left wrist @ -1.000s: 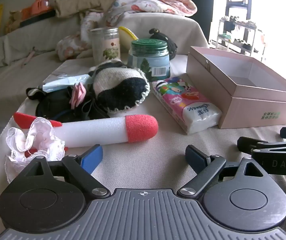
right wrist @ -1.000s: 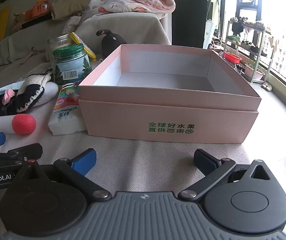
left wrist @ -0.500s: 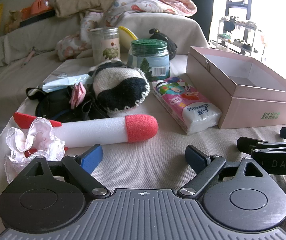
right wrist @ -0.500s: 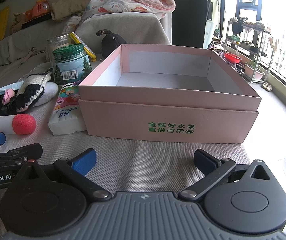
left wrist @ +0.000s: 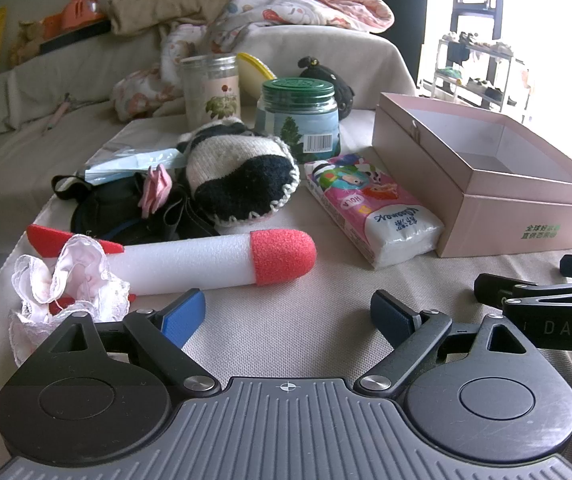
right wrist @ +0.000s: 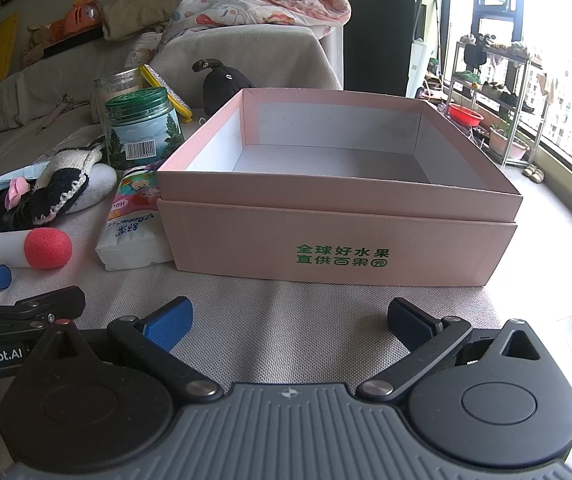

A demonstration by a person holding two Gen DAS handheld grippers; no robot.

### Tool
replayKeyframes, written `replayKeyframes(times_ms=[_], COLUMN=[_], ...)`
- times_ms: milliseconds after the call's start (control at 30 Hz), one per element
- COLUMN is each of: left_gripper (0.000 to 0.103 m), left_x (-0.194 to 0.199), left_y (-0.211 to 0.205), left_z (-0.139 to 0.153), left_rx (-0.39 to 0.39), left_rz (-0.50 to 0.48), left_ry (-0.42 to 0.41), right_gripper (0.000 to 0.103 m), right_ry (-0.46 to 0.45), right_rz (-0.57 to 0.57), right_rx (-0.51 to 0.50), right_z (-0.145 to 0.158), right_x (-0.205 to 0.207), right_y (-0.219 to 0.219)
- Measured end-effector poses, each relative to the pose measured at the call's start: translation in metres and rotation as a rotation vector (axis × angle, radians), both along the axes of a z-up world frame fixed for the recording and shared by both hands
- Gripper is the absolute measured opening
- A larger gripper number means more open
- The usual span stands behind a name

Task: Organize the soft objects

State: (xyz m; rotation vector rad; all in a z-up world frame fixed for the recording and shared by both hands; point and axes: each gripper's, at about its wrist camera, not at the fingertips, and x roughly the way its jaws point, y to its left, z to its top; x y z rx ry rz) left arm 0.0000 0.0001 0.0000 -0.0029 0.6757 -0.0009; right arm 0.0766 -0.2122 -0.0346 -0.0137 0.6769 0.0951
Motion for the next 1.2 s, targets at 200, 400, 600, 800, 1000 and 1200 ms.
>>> replayKeyframes(times_ms=[200,400,600,800,1000,1200], left_gripper=[0.094,0.094,0.094,0.094,0.094,0.094], left_x=[0.0,0.0004,0.0016,0.0028,0.004,0.0053], left_y=[0.0,-0.0001,-0.0002,-0.0004,-0.0007,-0.0009], left_z=[0.0,0.0002,0.0008,0.0015,0.0021,0.0027], left_rx=[0.0,0.0,0.0,0.0,0.0,0.0], left_rz=[0.0,0.0,0.0,0.0,0.0,0.0], left_ry=[0.0,0.0,0.0,0.0,0.0,0.0], right_gripper=[0.103,0.103,0.103,0.103,0.103,0.103], right_ry=[0.0,0.0,0.0,0.0,0.0,0.0], right_rz=[0.0,0.0,0.0,0.0,0.0,0.0], right_rx=[0.0,0.0,0.0,0.0,0.0,0.0], right_z=[0.0,0.0,0.0,0.0001,0.0002,0.0002], right_x=[0.0001,0.0002,0.0002,0.0002,0.0003,0.0004], right_y=[0.0,0.0,-0.0001,0.0,0.0002,0.0001])
